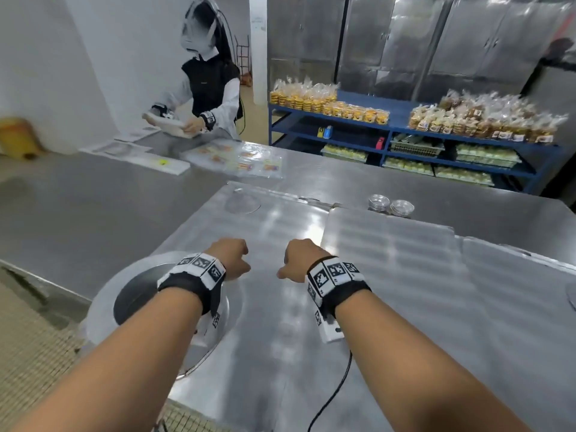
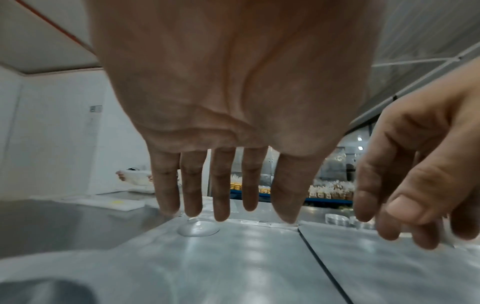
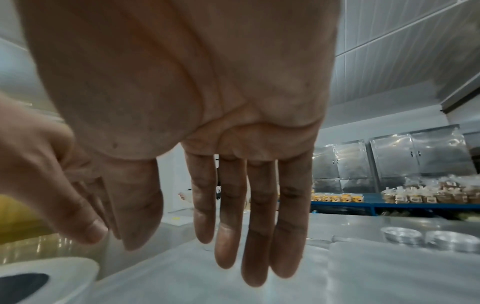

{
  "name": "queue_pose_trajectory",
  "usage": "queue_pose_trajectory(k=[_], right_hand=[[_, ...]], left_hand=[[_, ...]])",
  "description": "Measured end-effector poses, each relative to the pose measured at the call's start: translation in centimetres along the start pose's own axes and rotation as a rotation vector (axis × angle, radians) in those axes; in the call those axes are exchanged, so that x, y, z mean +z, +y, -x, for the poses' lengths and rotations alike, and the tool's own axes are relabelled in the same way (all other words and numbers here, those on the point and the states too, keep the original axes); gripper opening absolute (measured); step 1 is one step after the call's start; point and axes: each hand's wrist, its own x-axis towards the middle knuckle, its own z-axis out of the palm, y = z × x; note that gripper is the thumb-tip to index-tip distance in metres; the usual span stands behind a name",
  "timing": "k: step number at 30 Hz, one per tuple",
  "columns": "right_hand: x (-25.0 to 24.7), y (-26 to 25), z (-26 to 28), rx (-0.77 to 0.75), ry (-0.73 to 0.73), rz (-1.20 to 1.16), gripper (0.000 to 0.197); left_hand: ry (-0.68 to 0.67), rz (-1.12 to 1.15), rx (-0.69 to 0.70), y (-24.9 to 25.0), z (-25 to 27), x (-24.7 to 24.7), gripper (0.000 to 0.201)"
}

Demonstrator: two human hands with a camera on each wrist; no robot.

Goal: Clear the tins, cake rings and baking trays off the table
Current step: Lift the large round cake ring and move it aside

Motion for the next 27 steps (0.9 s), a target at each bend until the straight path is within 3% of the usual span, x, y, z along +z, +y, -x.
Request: queue_pose_trajectory(k=[4, 8, 11, 15, 19, 24, 27], right_hand=[[2.8, -5.2, 0.2, -0.035, -0.048, -0.131, 0.029], [6.0, -9.5, 0.7, 0.012, 0.025, -0.22, 0.041], [8.6, -11.9, 1.1, 0.071, 0.051, -0.26, 0.036], [11.7, -14.0, 0.8, 0.185, 0.056, -0.326, 0.058], [13.5, -15.3, 0.2, 0.26, 0.101, -0.421, 0.061], [13.5, -15.7, -0.5, 0.356, 0.148, -0.473, 0.063], [12.9, -15.5, -0.5, 0.393, 0.17, -0.509, 0.072]], left_hand=[[0.032, 0.05, -0.018, -6.1, 3.7, 1.2, 0.05], [0.109, 0.007, -0.069, -11.9, 6.1, 1.6, 0.051], [0.148, -0.006, -0.168, -15.6, 7.1, 2.0, 0.054], [0.226, 0.012, -0.314, -19.2, 7.9, 2.4, 0.059], [0.17, 0.195, -0.5, -22.0, 7.4, 2.6, 0.069], [0.134, 0.282, -0.498, -23.3, 6.8, 2.5, 0.026], [0.152, 0.314, -0.475, -22.6, 7.1, 1.7, 0.022]])
